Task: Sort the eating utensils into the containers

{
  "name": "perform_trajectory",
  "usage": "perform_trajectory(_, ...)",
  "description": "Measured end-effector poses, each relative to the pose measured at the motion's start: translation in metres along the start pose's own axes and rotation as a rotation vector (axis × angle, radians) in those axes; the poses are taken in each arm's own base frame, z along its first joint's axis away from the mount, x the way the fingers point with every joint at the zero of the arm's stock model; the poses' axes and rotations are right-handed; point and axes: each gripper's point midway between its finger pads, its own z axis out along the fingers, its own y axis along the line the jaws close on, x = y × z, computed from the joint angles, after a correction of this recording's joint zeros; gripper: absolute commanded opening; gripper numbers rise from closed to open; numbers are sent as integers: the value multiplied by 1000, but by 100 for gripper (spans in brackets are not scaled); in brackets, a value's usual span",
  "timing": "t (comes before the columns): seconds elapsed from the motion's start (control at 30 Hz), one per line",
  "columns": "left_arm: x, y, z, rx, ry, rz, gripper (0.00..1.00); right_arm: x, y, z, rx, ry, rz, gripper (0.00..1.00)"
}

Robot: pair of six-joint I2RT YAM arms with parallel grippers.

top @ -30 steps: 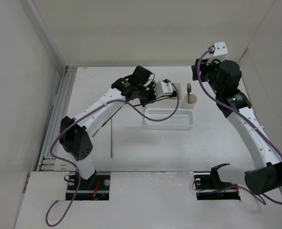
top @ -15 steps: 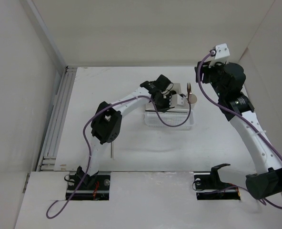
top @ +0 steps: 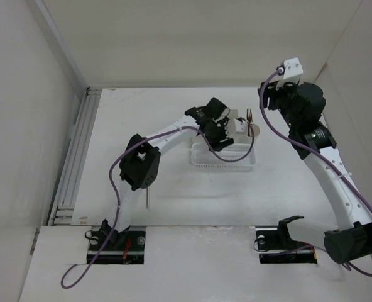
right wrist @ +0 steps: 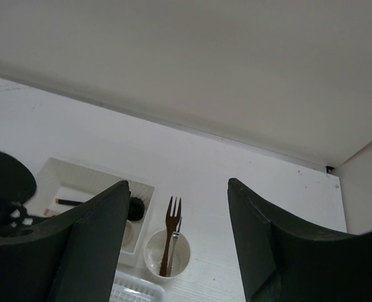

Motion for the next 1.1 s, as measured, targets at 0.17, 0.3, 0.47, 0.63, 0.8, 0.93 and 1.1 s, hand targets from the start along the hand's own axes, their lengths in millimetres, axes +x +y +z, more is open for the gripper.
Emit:
perform_trajectory(0.17,19,60,-85,-186,-74,-200,22,3,3,-1,-16,4,0,69)
perform_trajectory(0.3,92,102,-195,-451,-103,-375,8,5,8,-2,-41,4,6,69)
perform_trajectory(0.47,194,80,-221,-558,-18,-590,30,4,18,-2,-69,2,50,69)
perform_trajectory(0.63,231,40,-185,-424,54,-684,42,0,46,-5,-123,-4,65,69)
perform_trajectory(0.8,242,51,-191,-479,44,-726,38,7,67,6,-161,26,73,69)
perform_trajectory(0.93,291,46,-190,-512,107,-835,40,23,92,32,-205,84,75,69)
perform_trajectory(1.1,315,15,-169,-446,176,-887,41,50,123,66,-277,182,75,63)
